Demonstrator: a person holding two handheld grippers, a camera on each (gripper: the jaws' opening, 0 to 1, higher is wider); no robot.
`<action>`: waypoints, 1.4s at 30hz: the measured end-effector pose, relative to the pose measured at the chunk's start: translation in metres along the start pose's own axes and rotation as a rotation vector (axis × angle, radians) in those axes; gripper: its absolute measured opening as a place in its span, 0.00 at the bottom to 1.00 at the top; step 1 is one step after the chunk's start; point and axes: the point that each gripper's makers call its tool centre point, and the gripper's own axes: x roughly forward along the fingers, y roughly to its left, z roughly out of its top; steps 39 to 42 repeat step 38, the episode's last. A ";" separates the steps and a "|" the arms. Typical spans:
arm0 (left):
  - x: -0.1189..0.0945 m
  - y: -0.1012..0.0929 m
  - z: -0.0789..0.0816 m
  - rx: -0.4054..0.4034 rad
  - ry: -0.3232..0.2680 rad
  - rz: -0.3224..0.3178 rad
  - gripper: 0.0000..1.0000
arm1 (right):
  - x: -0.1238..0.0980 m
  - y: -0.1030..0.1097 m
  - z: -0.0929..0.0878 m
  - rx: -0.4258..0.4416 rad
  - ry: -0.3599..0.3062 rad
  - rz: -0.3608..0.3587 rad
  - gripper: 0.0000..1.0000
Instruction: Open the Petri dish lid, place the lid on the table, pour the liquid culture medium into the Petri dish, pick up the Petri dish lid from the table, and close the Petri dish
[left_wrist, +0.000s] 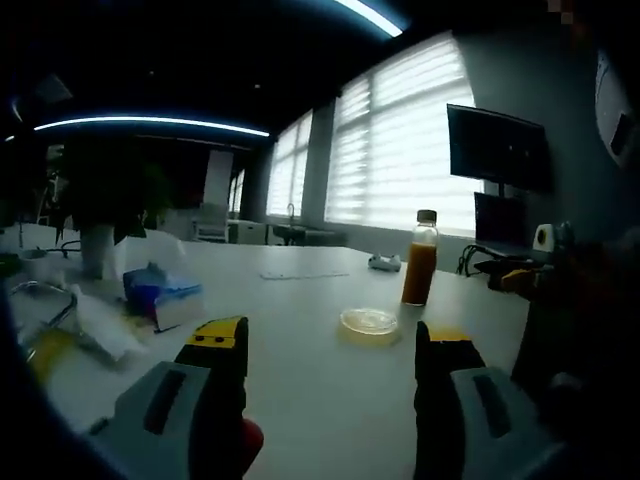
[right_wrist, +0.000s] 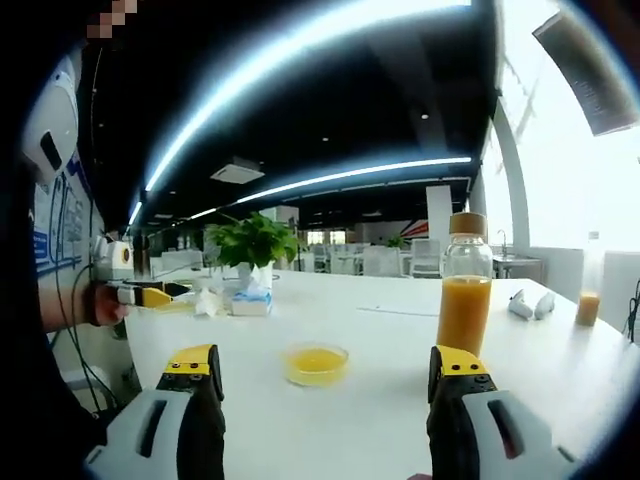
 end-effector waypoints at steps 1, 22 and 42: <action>0.000 -0.001 0.000 0.002 0.001 -0.001 0.59 | -0.001 0.000 -0.001 0.000 0.000 -0.001 0.79; -0.001 -0.011 0.005 0.018 -0.006 -0.014 0.59 | -0.013 -0.001 -0.001 0.003 -0.005 -0.011 0.79; -0.004 -0.010 0.002 0.018 -0.006 -0.014 0.58 | -0.012 0.002 0.001 -0.015 -0.002 -0.008 0.79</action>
